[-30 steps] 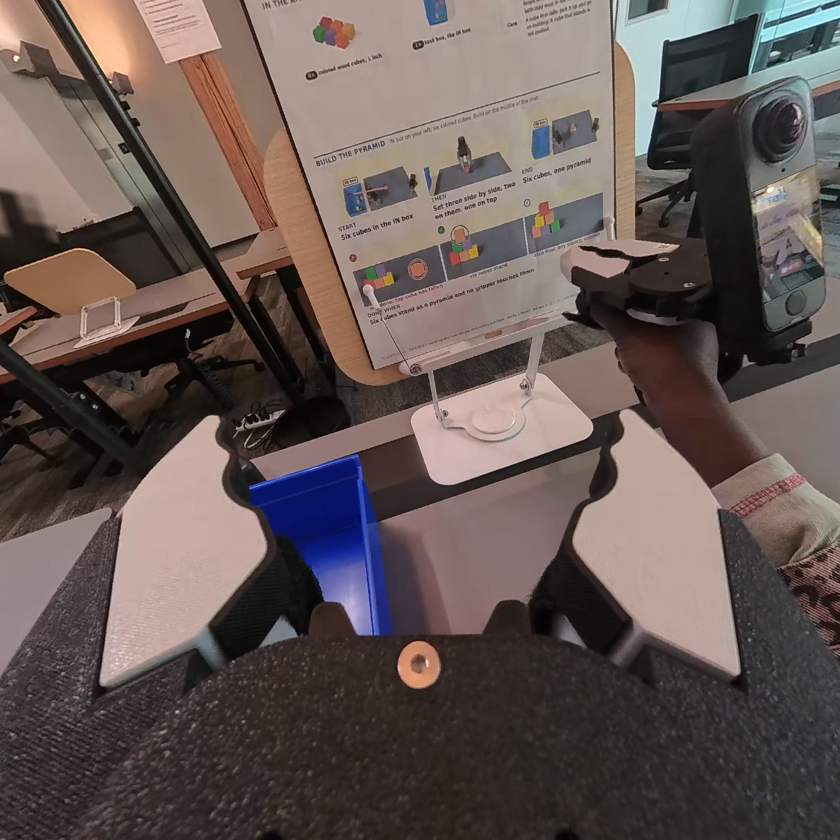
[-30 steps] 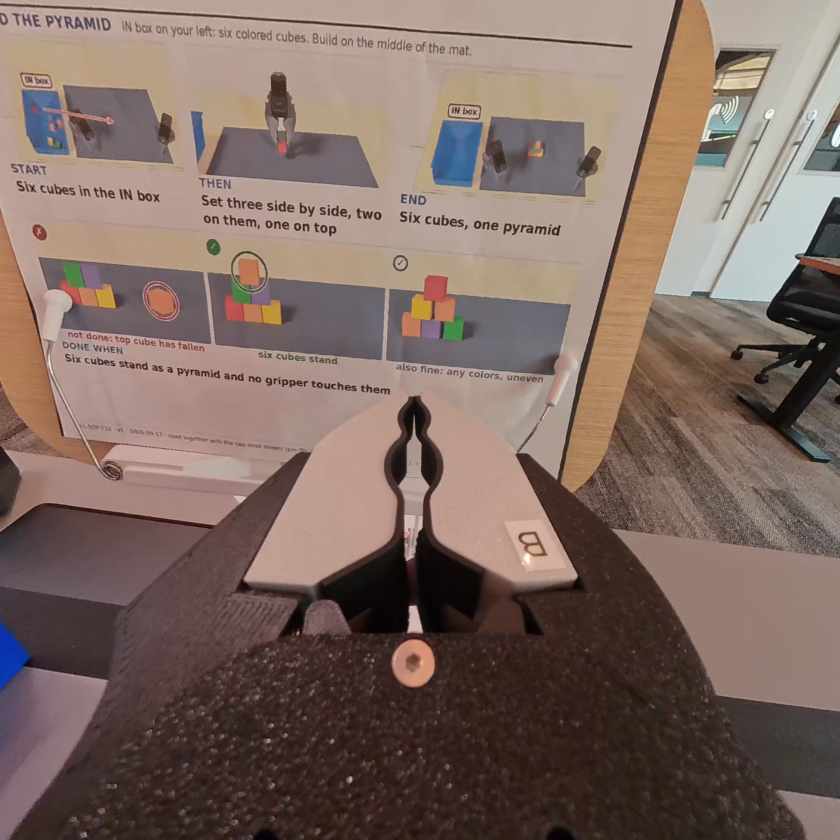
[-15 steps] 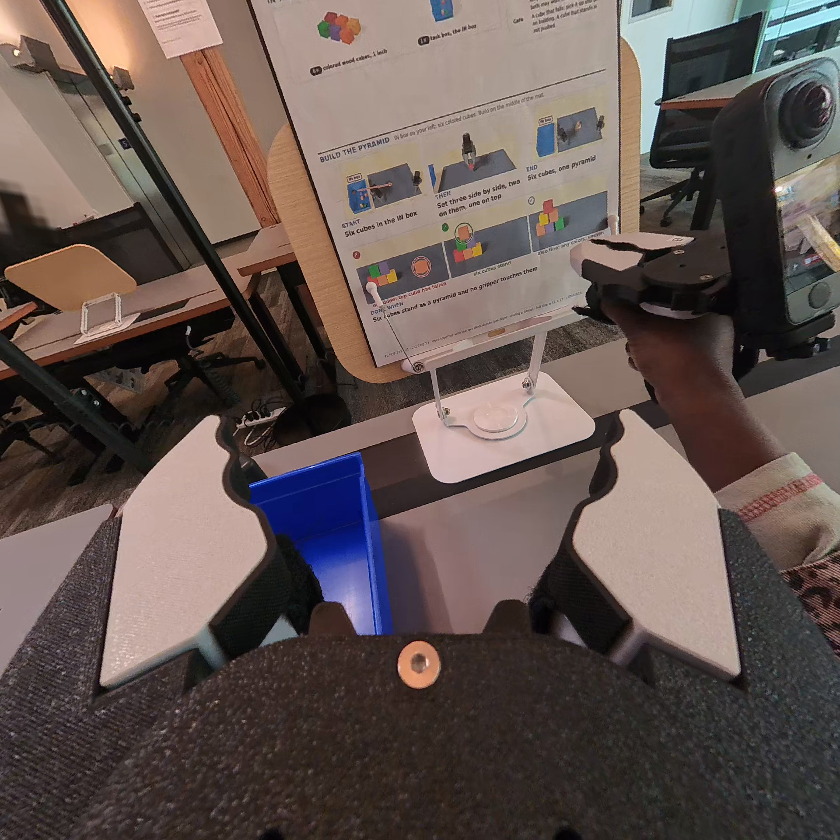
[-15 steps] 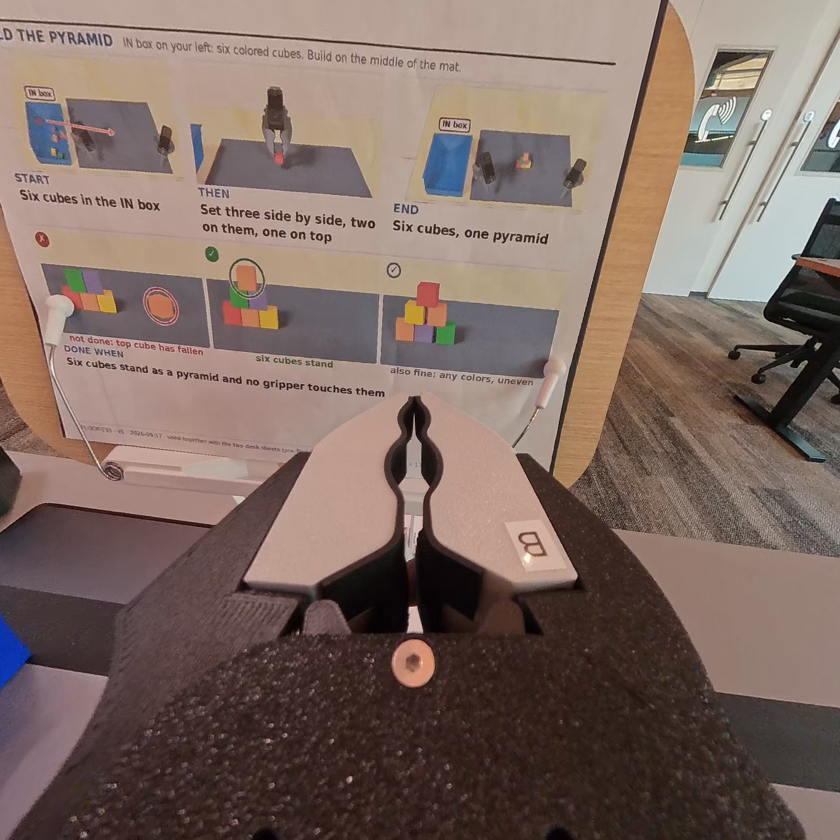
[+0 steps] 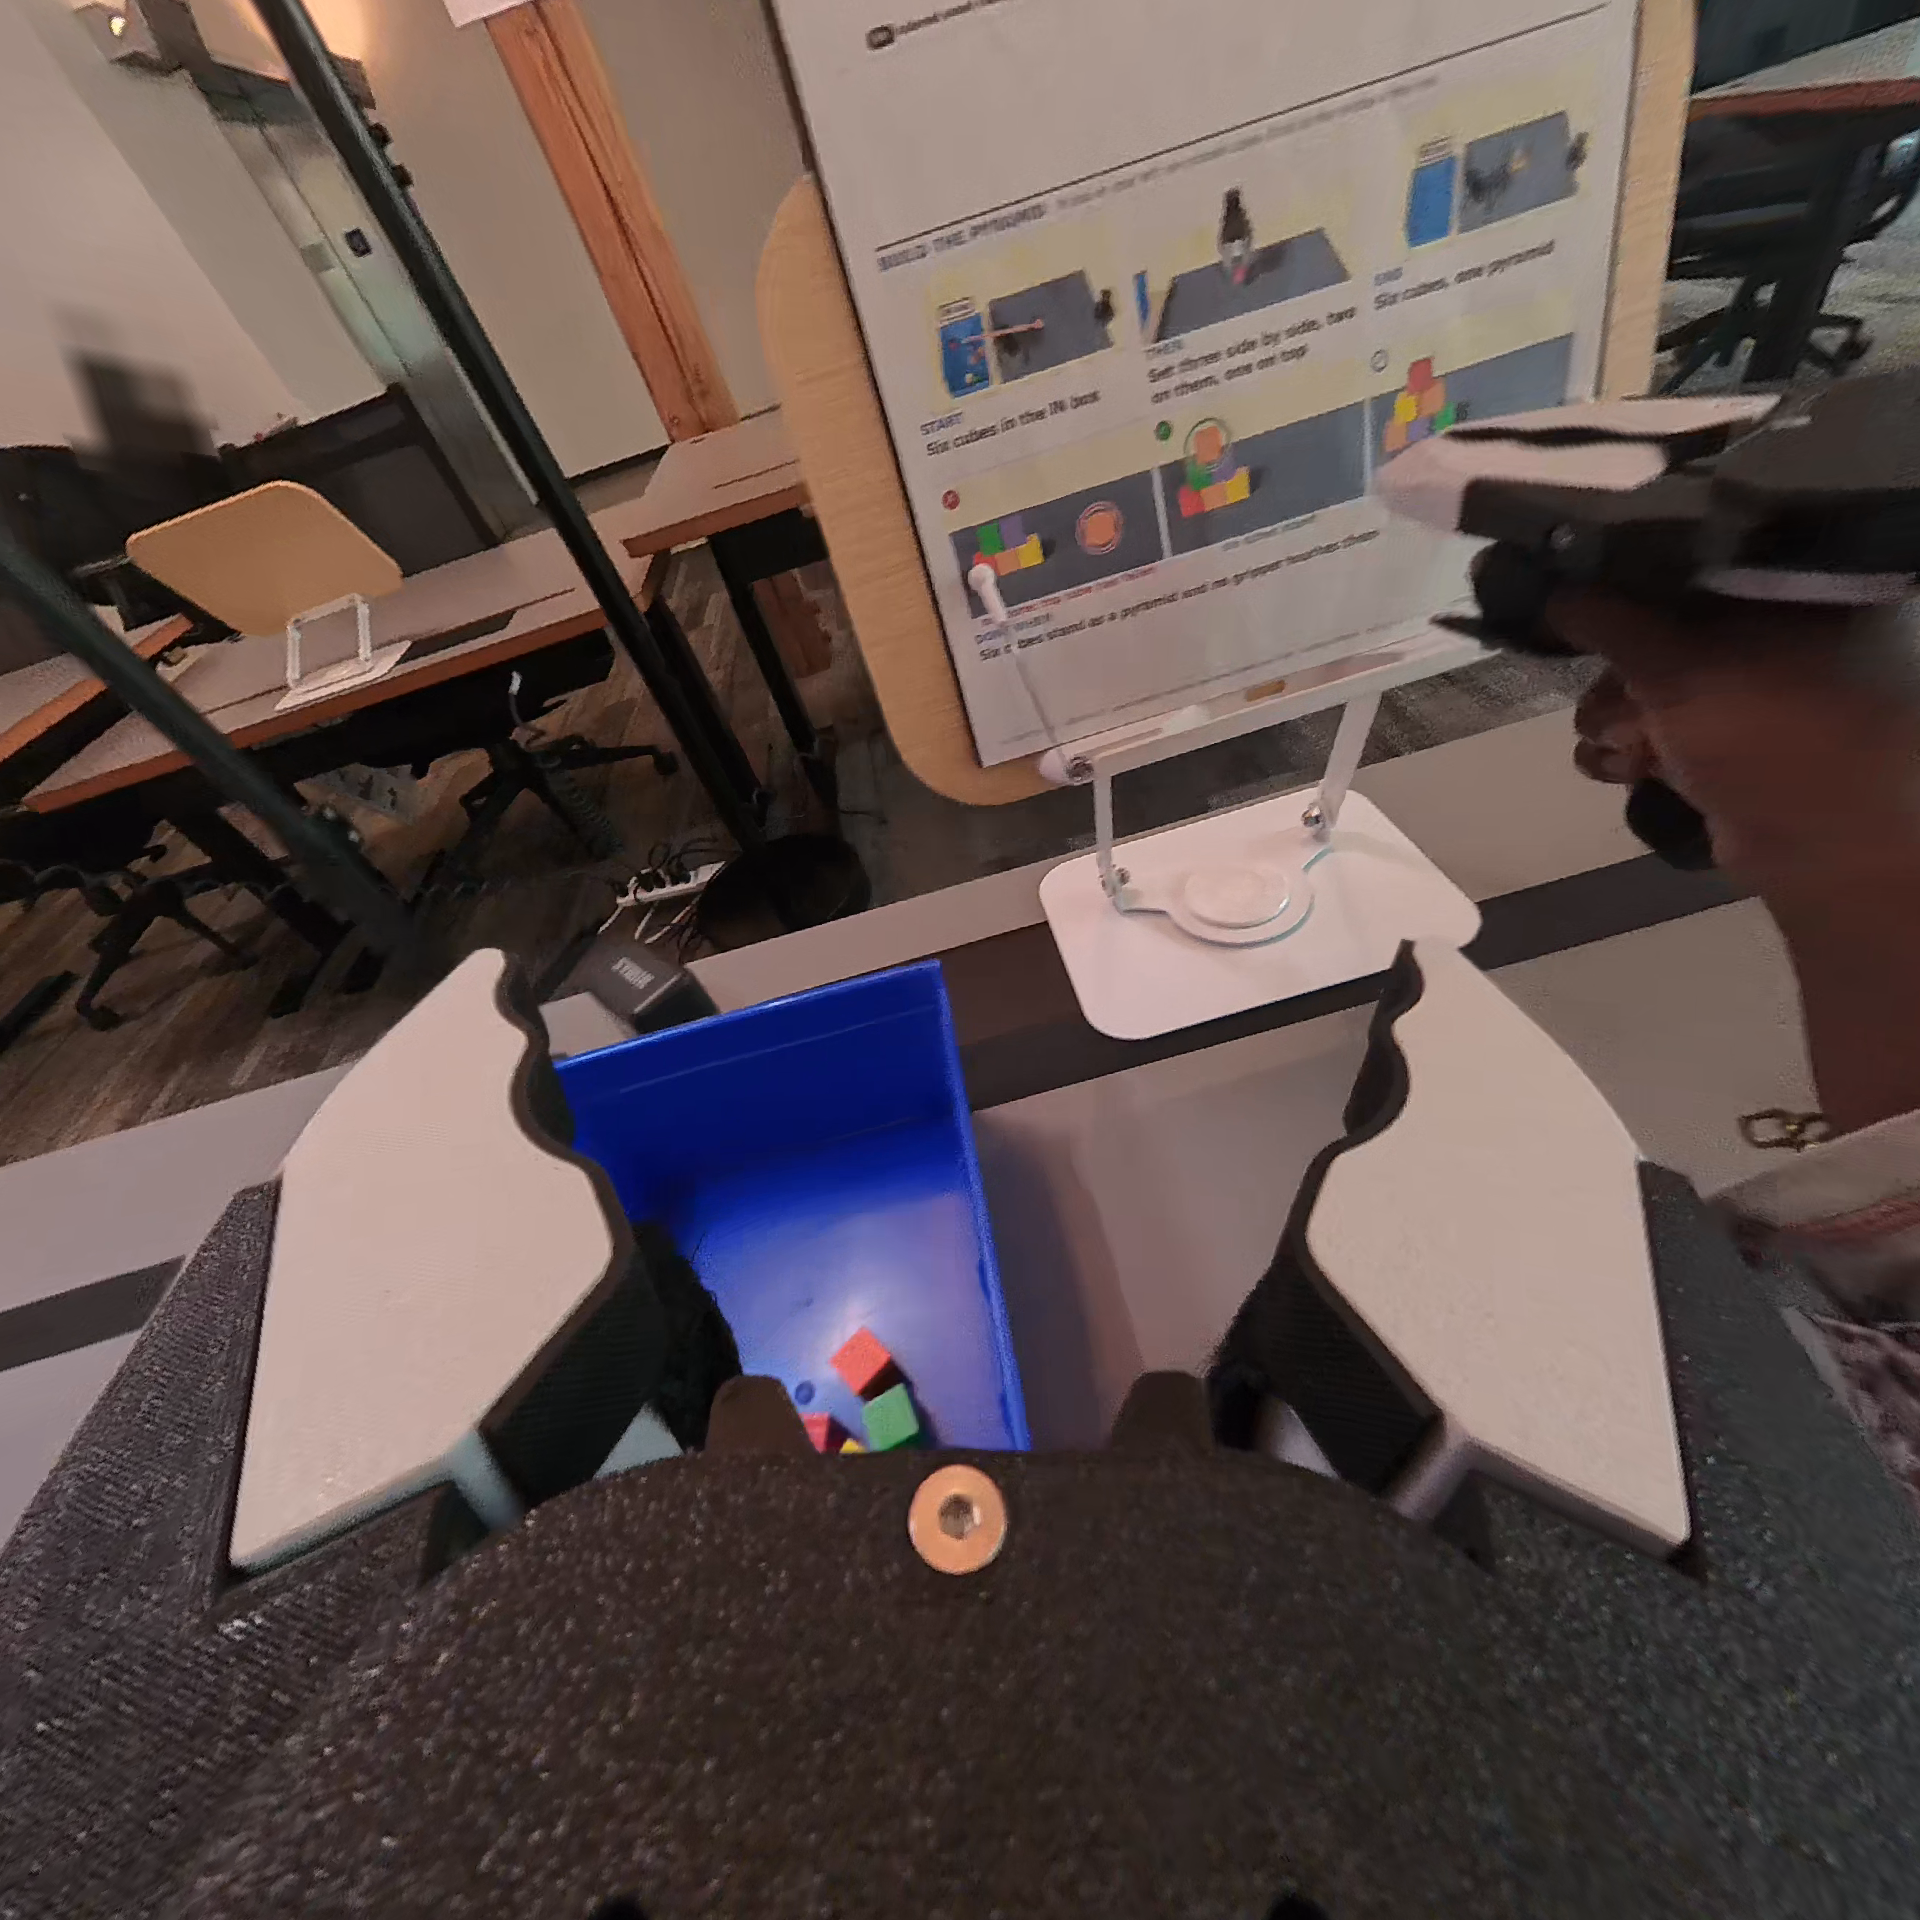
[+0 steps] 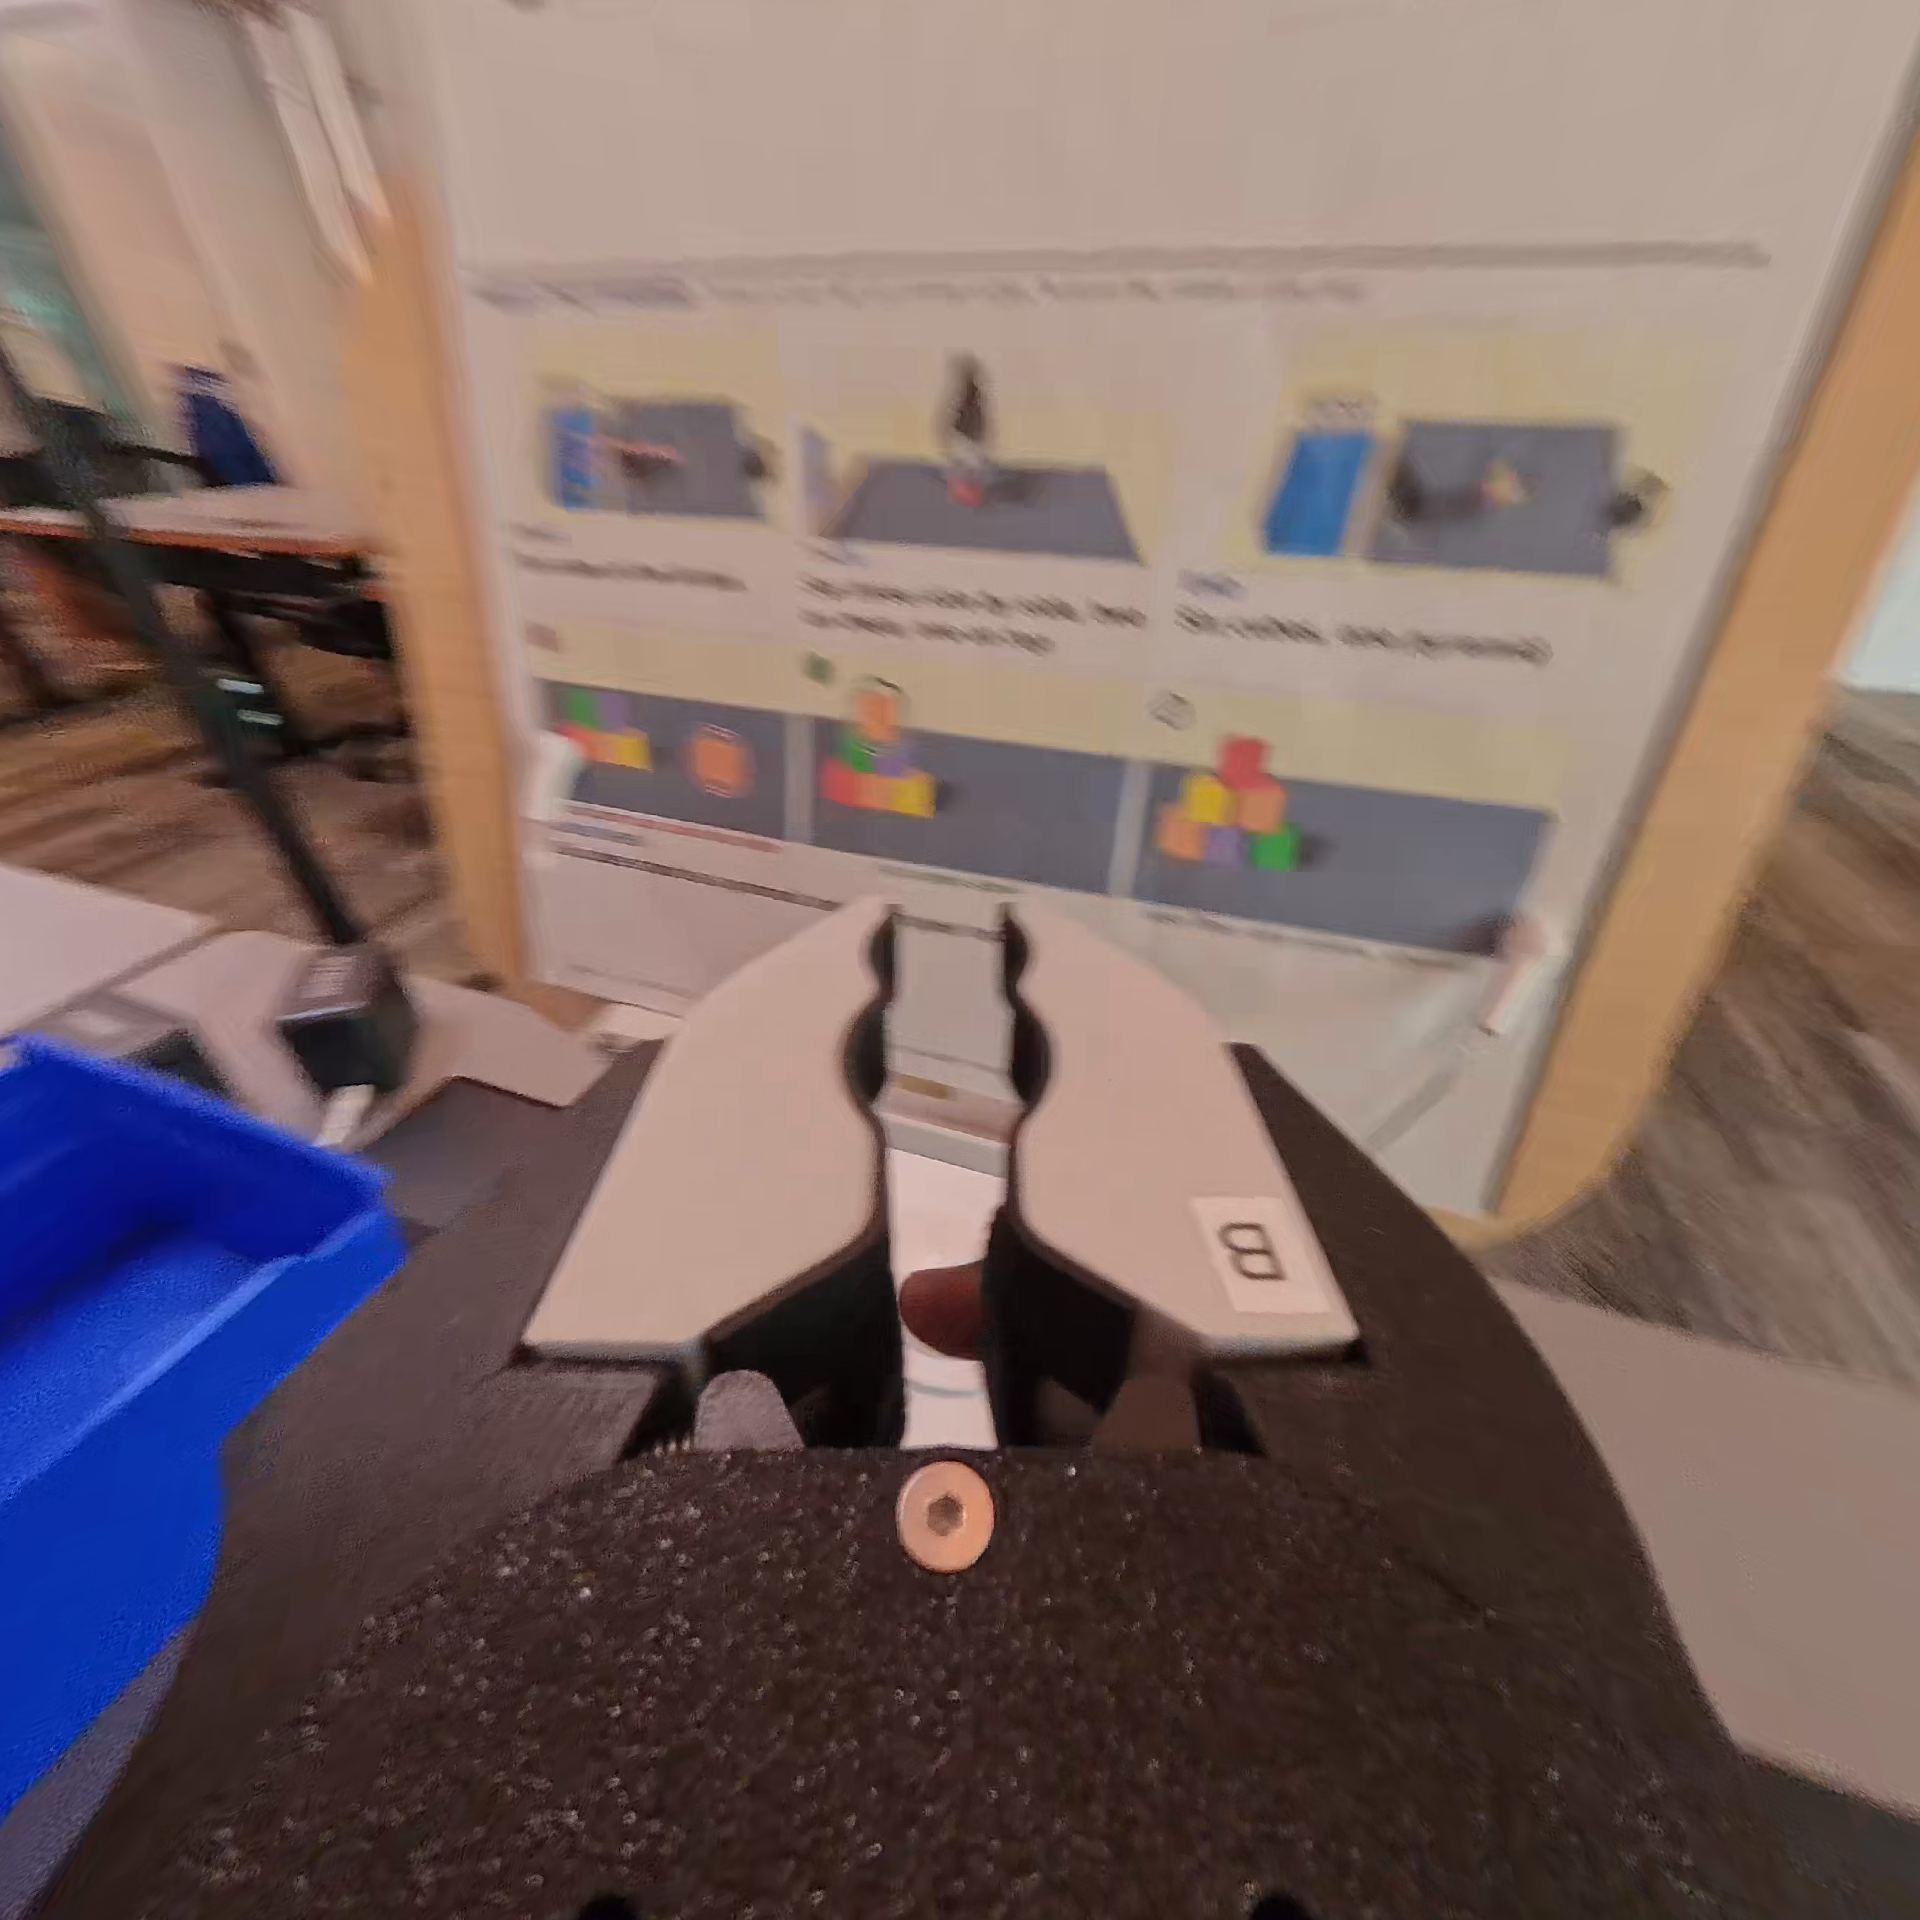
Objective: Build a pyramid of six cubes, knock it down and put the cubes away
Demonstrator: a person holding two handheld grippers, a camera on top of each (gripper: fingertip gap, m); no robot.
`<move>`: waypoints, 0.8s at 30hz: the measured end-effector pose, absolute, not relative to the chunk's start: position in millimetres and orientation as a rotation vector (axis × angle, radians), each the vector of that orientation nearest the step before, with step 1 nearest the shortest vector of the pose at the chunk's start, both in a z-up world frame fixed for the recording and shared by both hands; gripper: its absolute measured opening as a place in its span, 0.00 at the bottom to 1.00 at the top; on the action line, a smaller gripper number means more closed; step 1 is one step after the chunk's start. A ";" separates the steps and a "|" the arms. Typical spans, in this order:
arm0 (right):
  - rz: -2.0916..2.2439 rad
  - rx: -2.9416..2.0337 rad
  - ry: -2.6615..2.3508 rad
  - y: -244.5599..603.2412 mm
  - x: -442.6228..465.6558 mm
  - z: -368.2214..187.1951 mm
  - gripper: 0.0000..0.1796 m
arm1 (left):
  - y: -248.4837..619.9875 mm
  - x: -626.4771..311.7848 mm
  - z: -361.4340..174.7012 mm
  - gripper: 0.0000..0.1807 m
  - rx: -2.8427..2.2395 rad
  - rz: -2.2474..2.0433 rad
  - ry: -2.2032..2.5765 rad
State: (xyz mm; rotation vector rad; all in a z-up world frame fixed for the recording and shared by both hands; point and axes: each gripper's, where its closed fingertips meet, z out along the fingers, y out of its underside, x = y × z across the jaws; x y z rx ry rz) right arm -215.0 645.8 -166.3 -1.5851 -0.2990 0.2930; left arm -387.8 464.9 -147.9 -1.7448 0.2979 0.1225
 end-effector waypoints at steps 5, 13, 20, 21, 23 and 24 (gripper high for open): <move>0.587 -1.509 -0.714 579.1 -310.2 -143.9 0.00 | 449.3 -443.8 -148.6 0.79 -1.823 0.211 0.190; 0.738 -1.718 -1.358 513.1 -436.8 -246.3 0.00 | 437.4 -486.9 -150.0 0.78 -1.856 0.283 0.071; 0.633 -1.869 -1.547 508.9 -444.8 -300.1 0.00 | 439.0 -476.5 -148.5 0.78 -1.846 0.259 0.109; 0.626 -1.866 -1.539 510.0 -443.9 -298.7 0.00 | 439.9 -474.1 -148.5 0.78 -1.844 0.251 0.115; 0.620 -1.862 -1.520 512.3 -441.6 -294.7 0.00 | 441.7 -469.6 -149.2 0.78 -1.844 0.237 0.127; 0.612 -1.859 -1.506 514.1 -439.9 -292.3 0.00 | 442.5 -467.6 -149.6 0.78 -1.845 0.234 0.132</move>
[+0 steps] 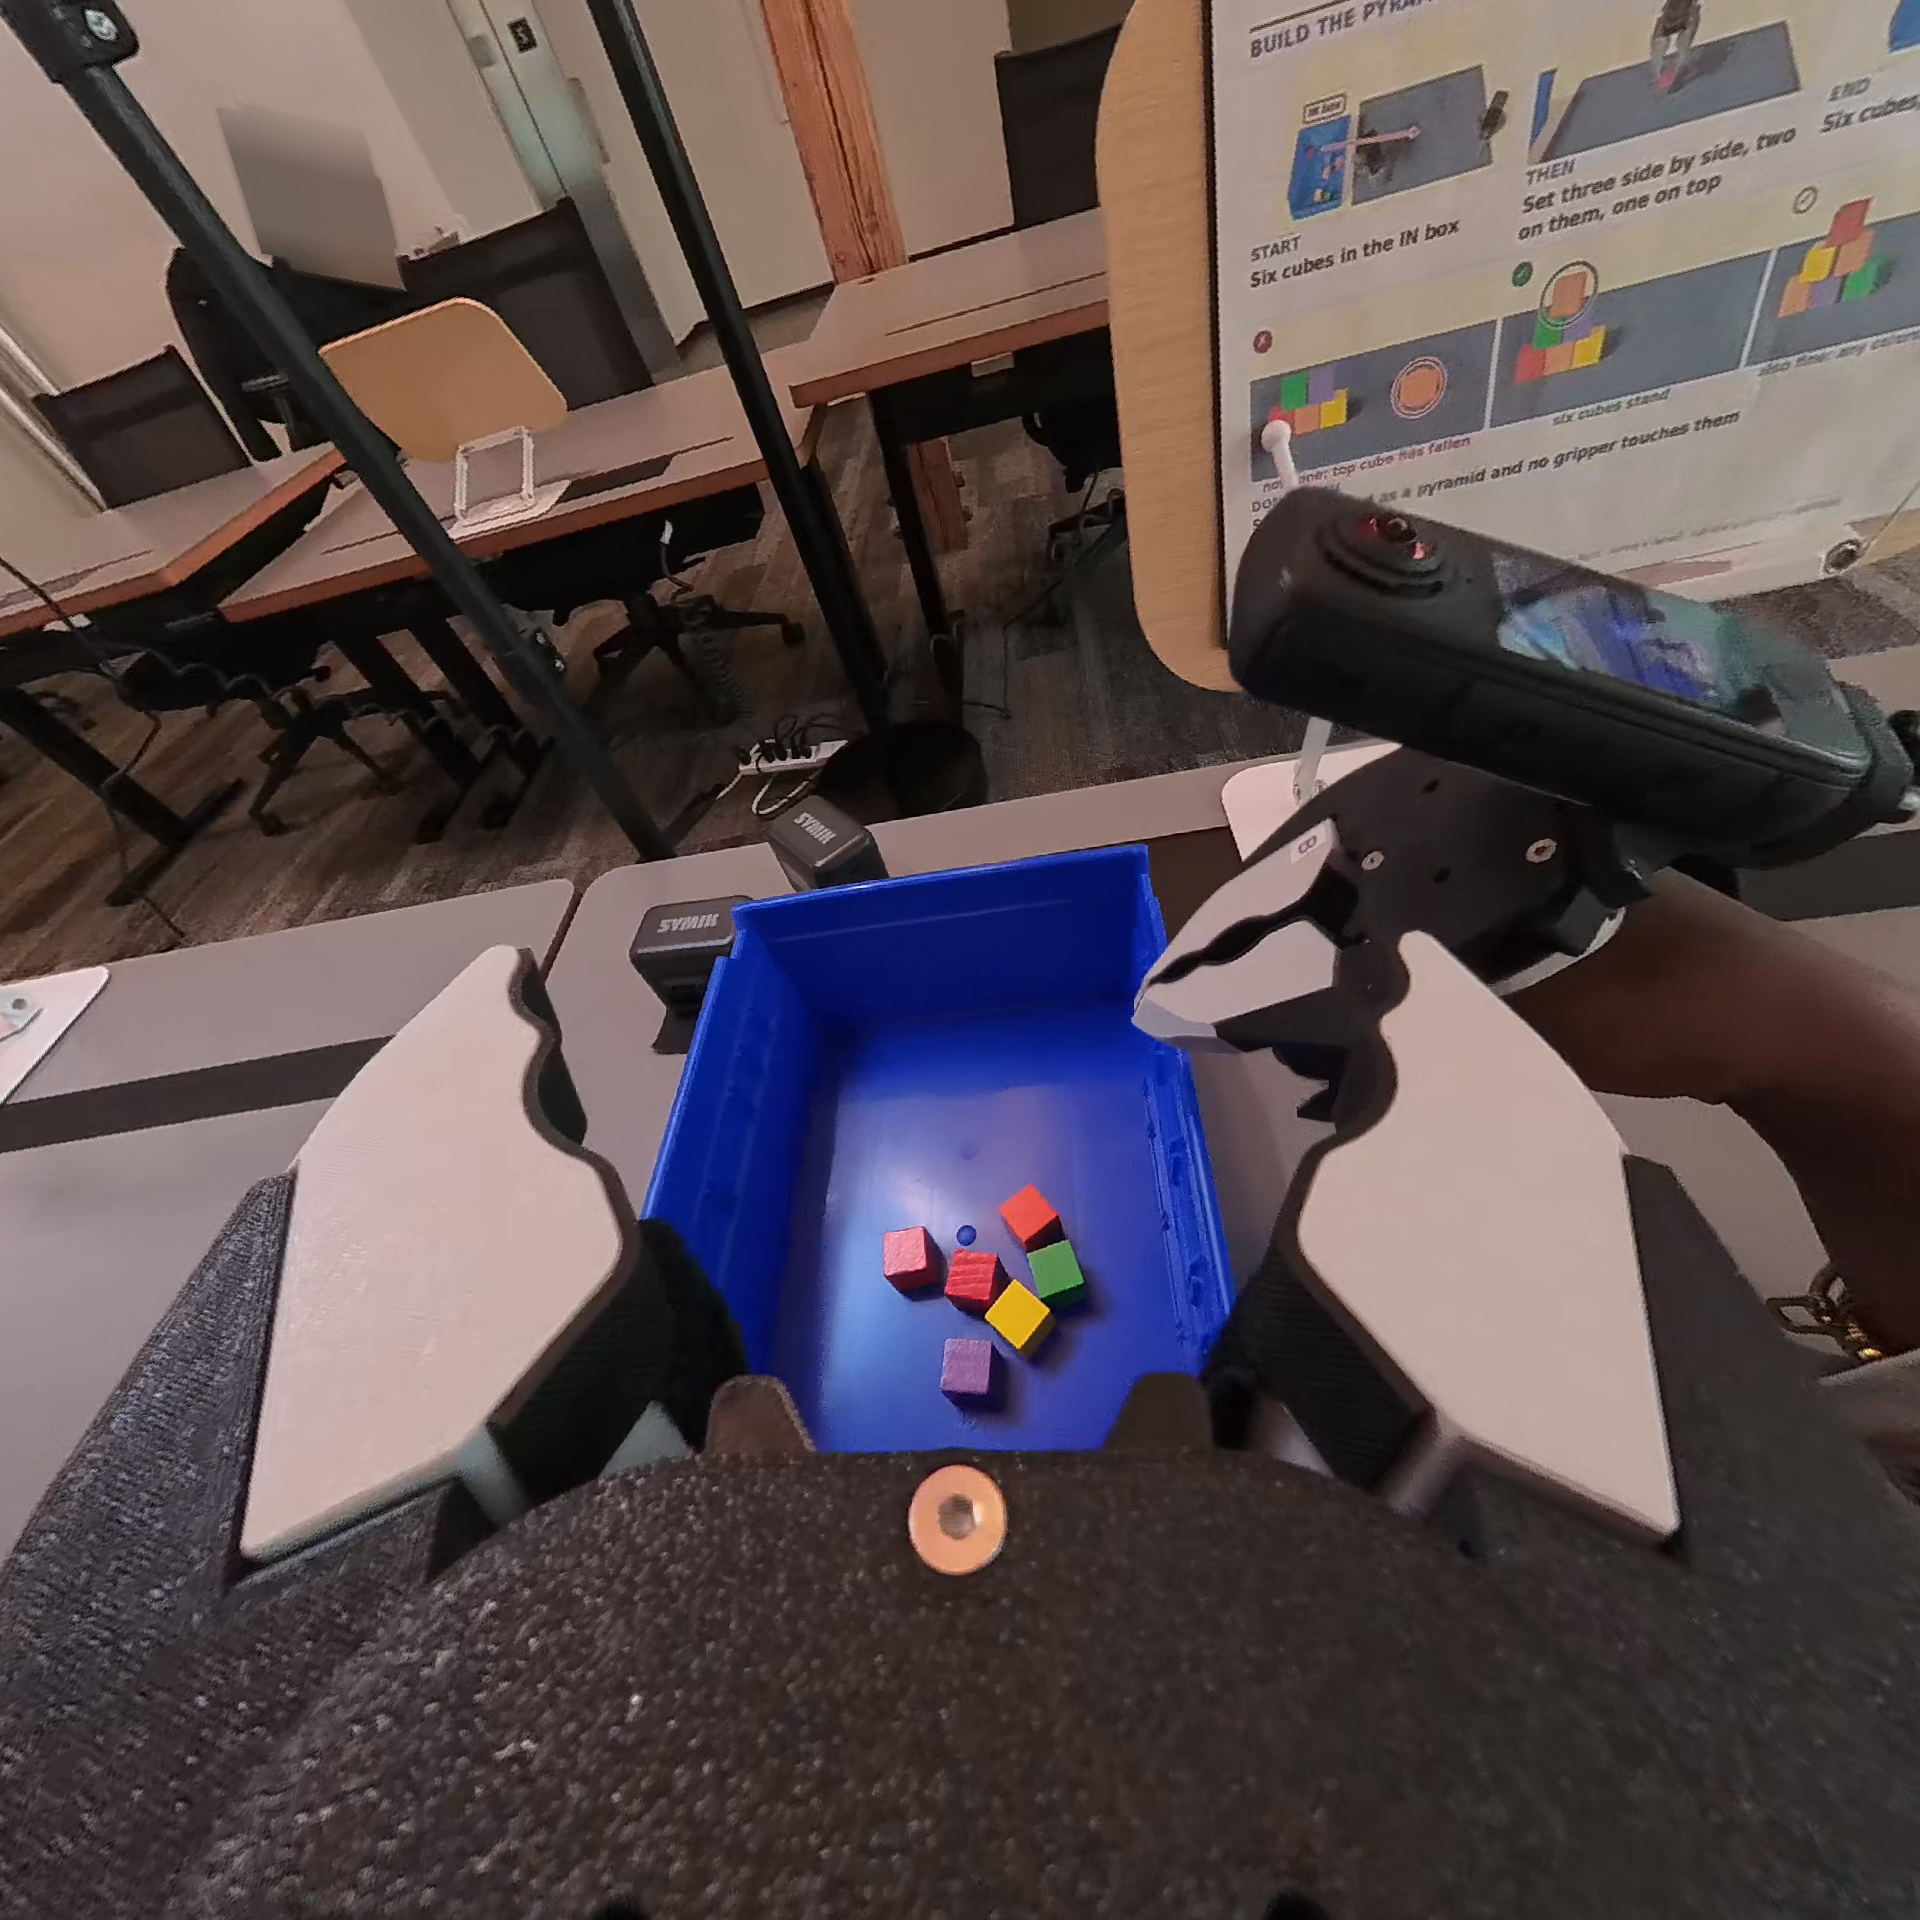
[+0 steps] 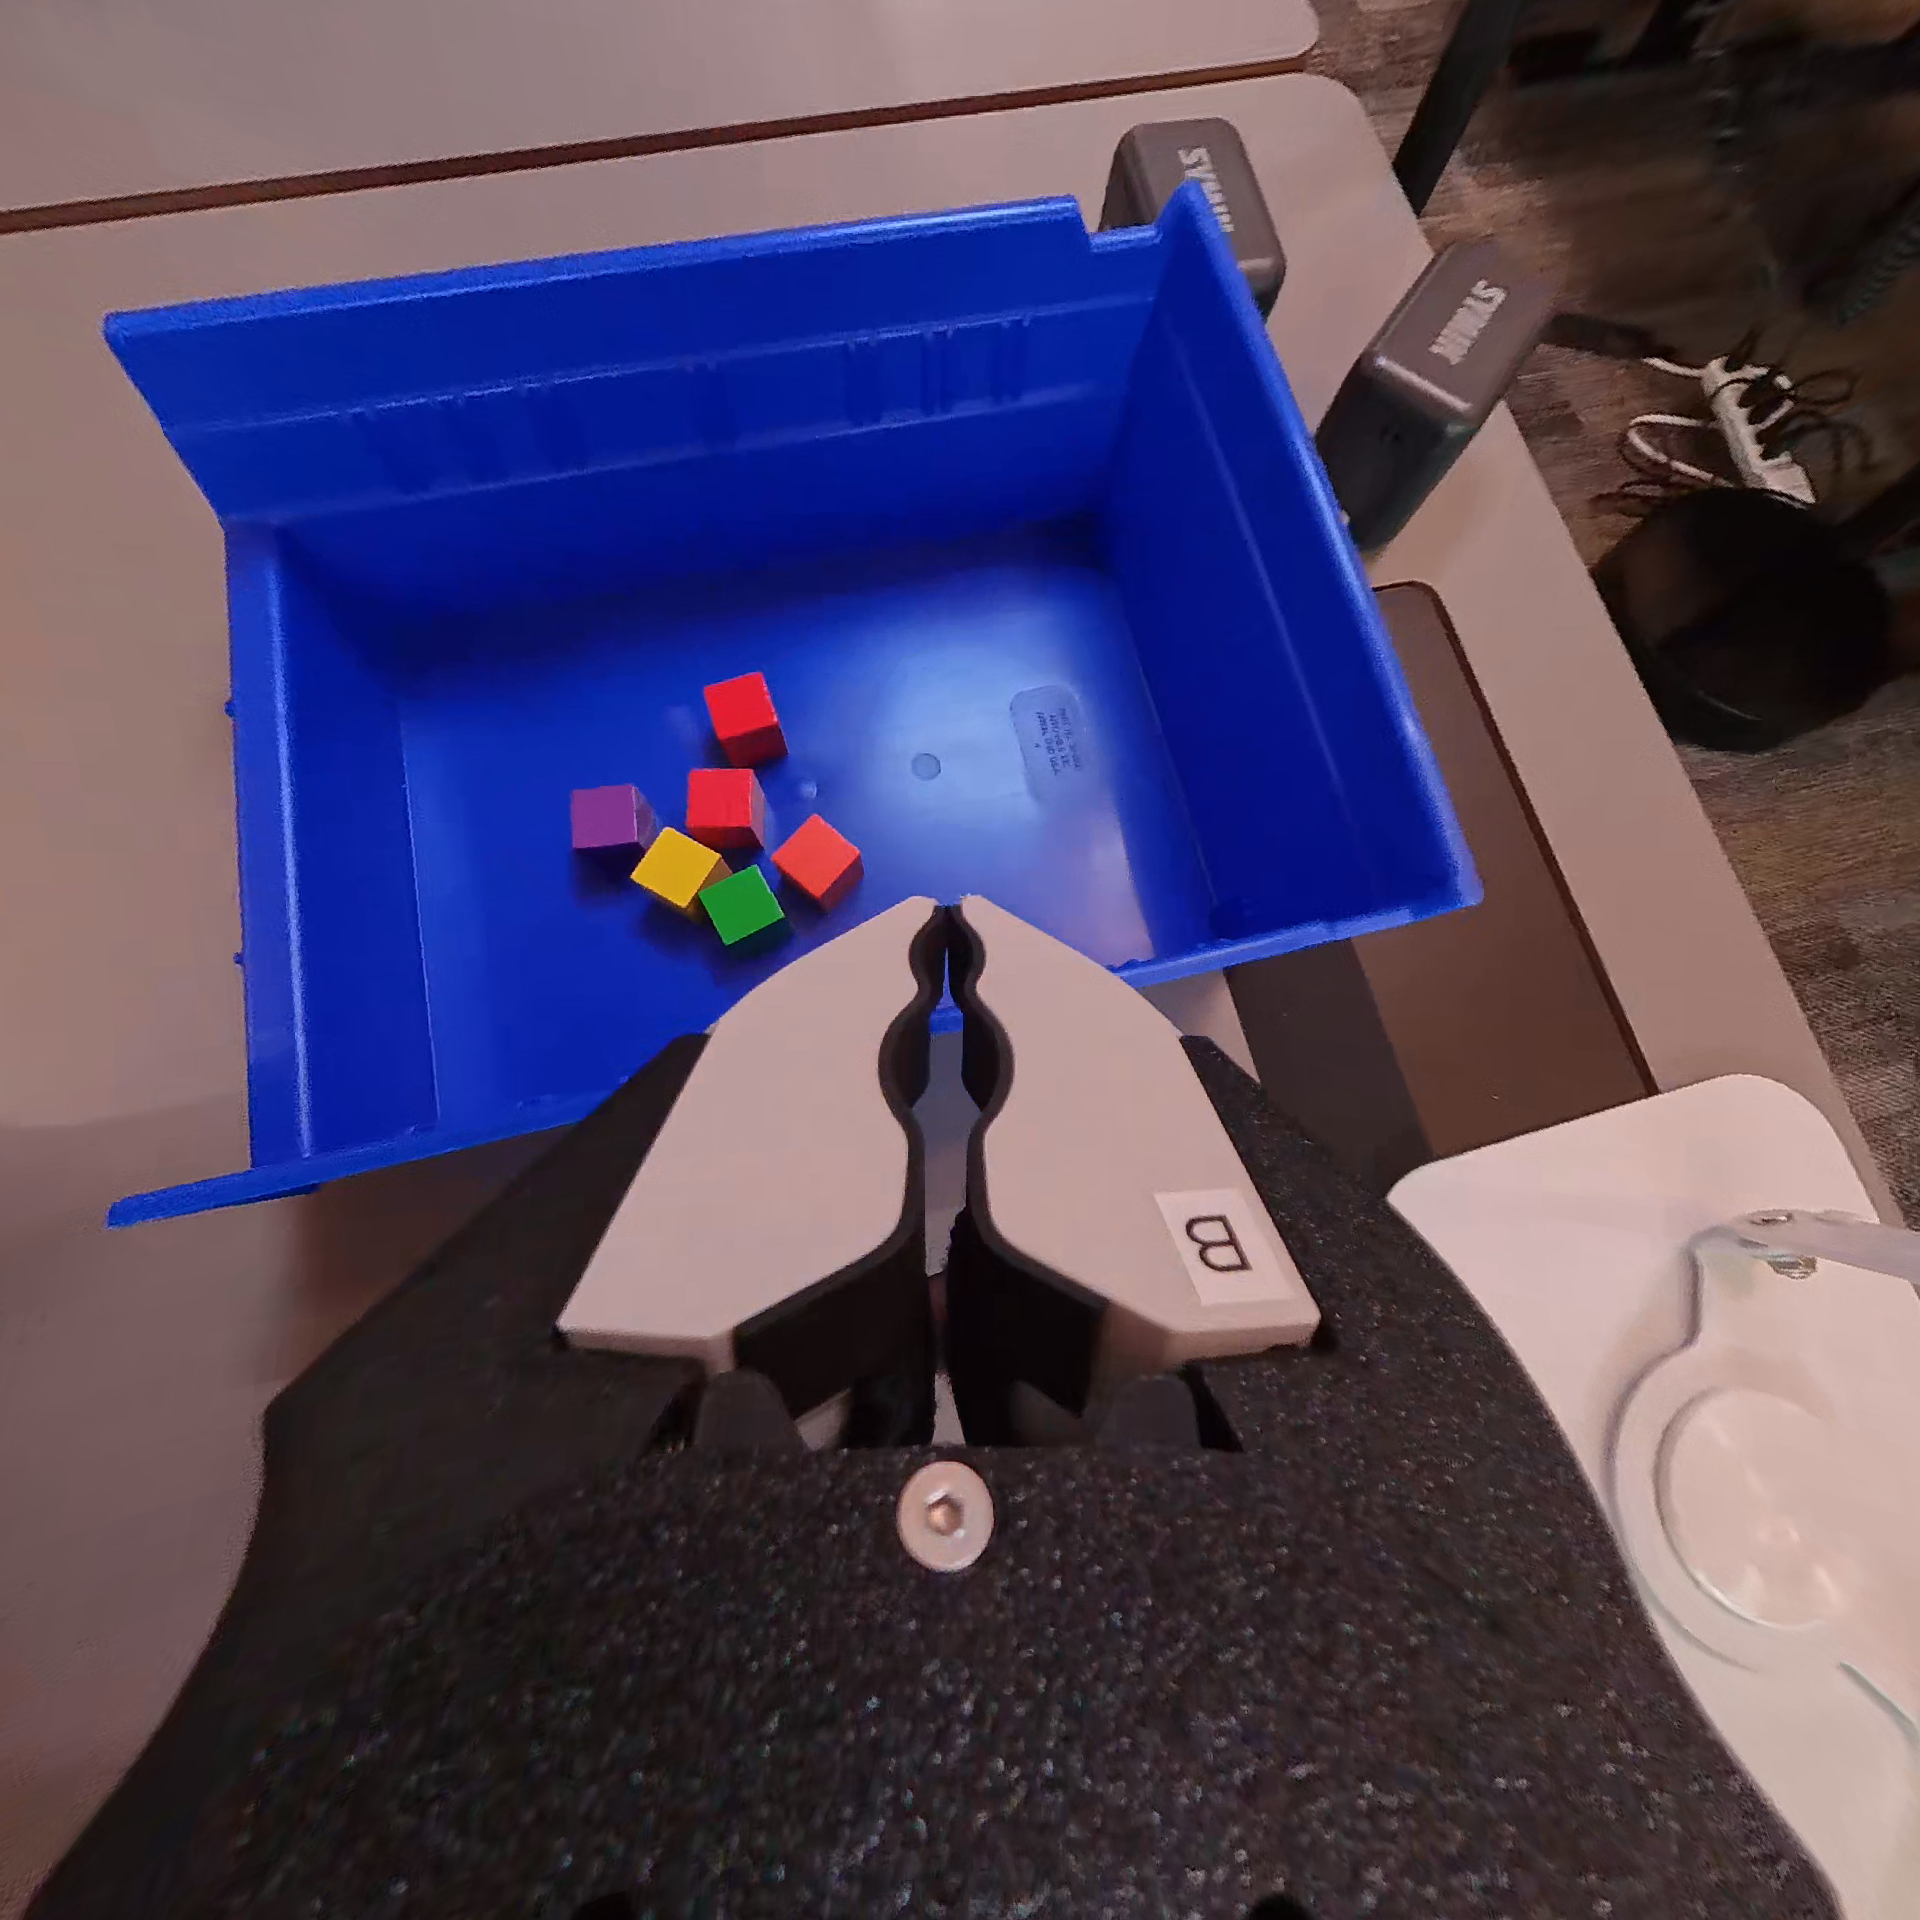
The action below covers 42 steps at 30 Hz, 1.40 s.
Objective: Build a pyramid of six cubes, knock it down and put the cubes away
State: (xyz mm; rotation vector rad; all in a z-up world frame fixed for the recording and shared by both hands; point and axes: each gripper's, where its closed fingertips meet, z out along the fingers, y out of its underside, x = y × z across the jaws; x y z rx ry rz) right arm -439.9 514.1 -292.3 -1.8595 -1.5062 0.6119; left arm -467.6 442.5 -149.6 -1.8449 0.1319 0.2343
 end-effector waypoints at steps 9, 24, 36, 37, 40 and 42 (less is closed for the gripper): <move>0.371 -1.793 -1.012 572.7 -393.3 -231.5 0.00 | 449.9 -431.2 -138.6 0.79 -1.763 0.117 0.185; 0.046 -1.379 -0.095 598.6 -188.3 -99.6 0.51 | 461.8 -379.9 -121.6 0.81 -1.579 0.040 0.221; -0.009 -1.436 -0.052 605.0 -179.0 -105.8 0.79 | 453.2 -372.0 -110.3 0.81 -1.547 -0.020 0.201; -0.009 -1.439 -0.053 605.2 -179.1 -106.2 0.80 | 453.2 -371.0 -110.2 0.81 -1.546 -0.019 0.205; -0.014 -1.452 -0.068 605.2 -179.9 -107.4 0.81 | 452.4 -368.1 -109.1 0.81 -1.537 -0.006 0.218; -0.017 -1.452 -0.067 604.7 -179.6 -107.3 0.81 | 452.3 -366.3 -108.8 0.81 -1.531 0.001 0.226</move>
